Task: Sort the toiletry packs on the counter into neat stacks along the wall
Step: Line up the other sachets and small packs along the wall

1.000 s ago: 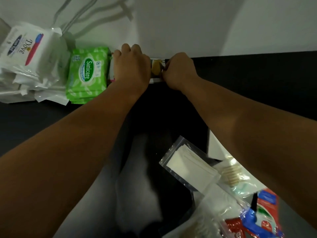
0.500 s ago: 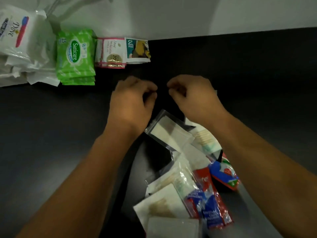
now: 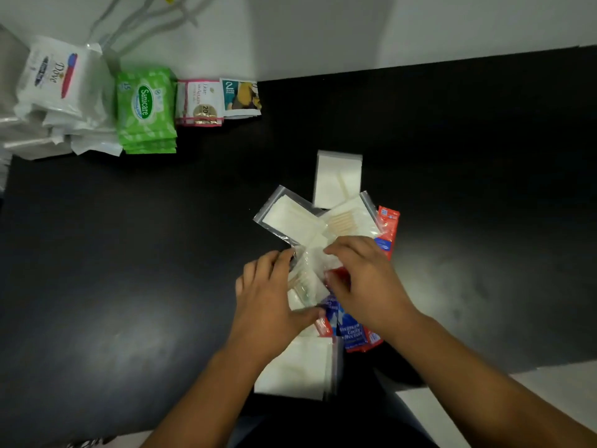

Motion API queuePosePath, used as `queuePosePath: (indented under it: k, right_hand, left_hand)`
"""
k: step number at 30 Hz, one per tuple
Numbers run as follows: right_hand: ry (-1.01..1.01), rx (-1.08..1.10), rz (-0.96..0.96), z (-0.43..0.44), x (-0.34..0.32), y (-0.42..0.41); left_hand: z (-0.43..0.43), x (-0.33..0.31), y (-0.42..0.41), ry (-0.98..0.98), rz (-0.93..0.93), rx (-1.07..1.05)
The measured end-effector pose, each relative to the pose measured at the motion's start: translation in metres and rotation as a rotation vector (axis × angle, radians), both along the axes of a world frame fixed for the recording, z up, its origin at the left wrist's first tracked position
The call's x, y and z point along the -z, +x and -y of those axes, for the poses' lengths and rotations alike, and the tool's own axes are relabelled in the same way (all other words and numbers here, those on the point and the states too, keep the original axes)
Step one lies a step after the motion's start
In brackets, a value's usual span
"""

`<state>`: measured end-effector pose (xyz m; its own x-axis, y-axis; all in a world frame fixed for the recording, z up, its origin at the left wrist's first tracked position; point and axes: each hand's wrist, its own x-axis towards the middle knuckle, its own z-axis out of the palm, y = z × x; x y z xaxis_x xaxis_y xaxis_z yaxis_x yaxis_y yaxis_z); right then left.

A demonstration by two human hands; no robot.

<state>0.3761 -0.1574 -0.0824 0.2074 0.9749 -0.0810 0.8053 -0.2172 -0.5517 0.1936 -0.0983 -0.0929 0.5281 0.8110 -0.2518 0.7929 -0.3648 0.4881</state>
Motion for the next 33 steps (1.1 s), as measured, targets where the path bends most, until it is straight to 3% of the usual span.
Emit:
queuePosePath:
  k: [10, 14, 19, 24, 29, 33]
  right_hand:
    - [-0.100, -0.008, -0.006, -0.002, 0.017, -0.016]
    - [-0.100, -0.001, -0.016, -0.012, 0.013, -0.014]
    - [-0.159, 0.001, 0.032, -0.022, 0.004, -0.006]
    - [-0.177, 0.010, 0.080, -0.028, -0.003, -0.007]
    - [-0.165, 0.005, 0.183, -0.031, -0.004, -0.016]
    - [-0.157, -0.033, 0.242, -0.032, -0.007, -0.021]
  left_hand:
    - [-0.017, 0.001, -0.003, -0.013, -0.018, -0.045]
    - [-0.026, 0.000, -0.008, -0.094, 0.091, -0.096]
    - [-0.039, -0.014, -0.017, -0.258, 0.326, -0.307]
    - [-0.054, -0.025, -0.031, -0.327, 0.413, -0.358]
    - [-0.057, -0.034, -0.030, -0.448, 0.357, -0.231]
    - [-0.057, -0.034, -0.025, -0.374, 0.265, -0.135]
